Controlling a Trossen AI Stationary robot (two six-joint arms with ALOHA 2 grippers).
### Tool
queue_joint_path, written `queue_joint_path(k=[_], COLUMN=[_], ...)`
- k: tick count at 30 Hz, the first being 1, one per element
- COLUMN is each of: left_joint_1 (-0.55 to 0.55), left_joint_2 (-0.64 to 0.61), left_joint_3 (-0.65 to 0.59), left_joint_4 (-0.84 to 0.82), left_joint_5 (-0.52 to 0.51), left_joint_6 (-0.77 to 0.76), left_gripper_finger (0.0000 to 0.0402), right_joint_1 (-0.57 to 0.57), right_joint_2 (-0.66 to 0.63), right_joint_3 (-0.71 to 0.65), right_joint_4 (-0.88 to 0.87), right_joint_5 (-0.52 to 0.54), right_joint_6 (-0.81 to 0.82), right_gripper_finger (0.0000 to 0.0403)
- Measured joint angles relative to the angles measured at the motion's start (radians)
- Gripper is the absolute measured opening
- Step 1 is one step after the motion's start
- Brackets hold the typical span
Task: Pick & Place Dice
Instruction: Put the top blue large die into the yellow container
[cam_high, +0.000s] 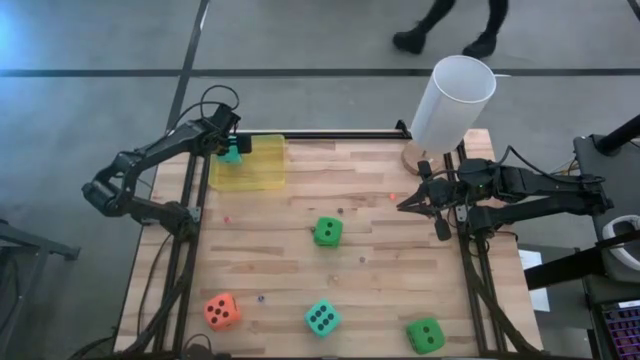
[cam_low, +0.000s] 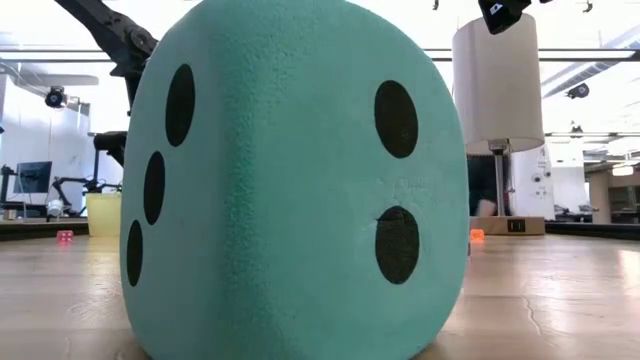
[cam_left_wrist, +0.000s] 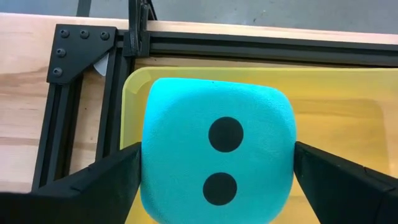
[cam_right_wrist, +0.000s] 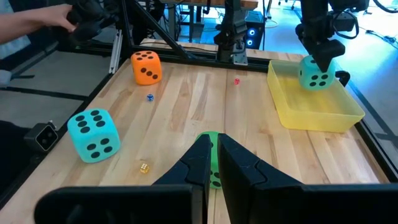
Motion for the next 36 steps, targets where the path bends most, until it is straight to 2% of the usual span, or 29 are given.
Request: queue_joint_path(k=[5, 11, 36], left_joint_1=[-0.001, 0.0, -0.001], left_joint_2=[0.0, 0.0, -0.001], left_joint_3=[0.0, 0.001, 0.001], left_joint_4=[-0.023, 0.001, 0.0], left_joint_5=[0.083, -0.002, -0.004], left_joint_6=[0.026, -0.034, -0.036], left_gripper_finger=[0.0395, 0.0394, 0.0392], right_joint_1=[0.0, 0.0, 0.0], right_joint_2=[0.0, 0.0, 0.0], right_joint_3=[0.0, 0.0, 0.0], right_joint_4=[0.0, 0.0, 0.0], right_joint_5=[0.0, 0.0, 0.0], right_joint_6=[0.0, 0.0, -0.001], right_gripper_finger=[0.0028, 0.0028, 0.0028])
